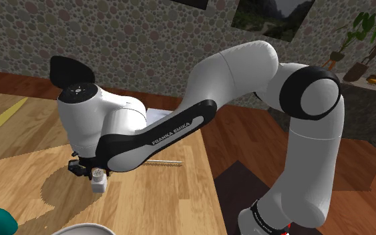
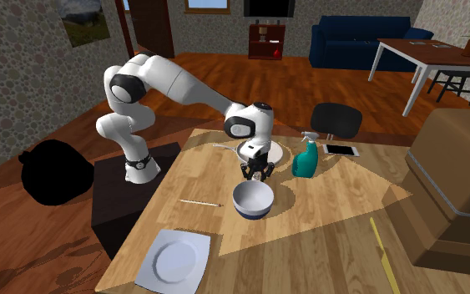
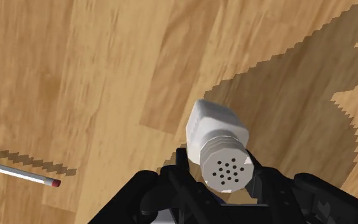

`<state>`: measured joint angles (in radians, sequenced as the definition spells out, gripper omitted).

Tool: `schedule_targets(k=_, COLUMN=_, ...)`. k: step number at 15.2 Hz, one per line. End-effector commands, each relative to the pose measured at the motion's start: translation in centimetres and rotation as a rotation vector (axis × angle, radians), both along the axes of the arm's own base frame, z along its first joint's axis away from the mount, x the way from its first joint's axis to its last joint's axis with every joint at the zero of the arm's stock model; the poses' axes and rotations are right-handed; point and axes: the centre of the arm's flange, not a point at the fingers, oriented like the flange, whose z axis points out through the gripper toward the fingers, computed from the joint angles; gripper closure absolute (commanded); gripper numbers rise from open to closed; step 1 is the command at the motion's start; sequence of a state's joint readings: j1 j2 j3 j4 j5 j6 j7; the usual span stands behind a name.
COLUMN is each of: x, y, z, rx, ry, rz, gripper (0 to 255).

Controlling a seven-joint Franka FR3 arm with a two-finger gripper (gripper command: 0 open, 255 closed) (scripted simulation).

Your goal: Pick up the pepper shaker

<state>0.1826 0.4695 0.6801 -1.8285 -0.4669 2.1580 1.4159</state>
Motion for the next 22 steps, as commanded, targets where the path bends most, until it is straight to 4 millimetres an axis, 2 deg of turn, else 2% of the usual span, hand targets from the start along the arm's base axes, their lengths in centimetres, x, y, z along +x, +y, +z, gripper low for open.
schedule_targets(k=1, x=0.0, y=0.0, z=-0.1, rx=0.0, ry=0.001, rz=0.0, gripper=255)
schedule_targets(k=5, x=0.0, y=0.0, z=-0.1, rx=-0.001, ry=0.001, rz=0.0, gripper=255)
schedule_targets(k=20, x=0.0, y=0.0, z=7.9, rx=-0.001, ry=0.001, rz=0.0, gripper=255)
schedule_targets(k=22, x=0.0, y=0.0, z=7.9, rx=-0.001, ry=0.001, rz=0.0, gripper=255)
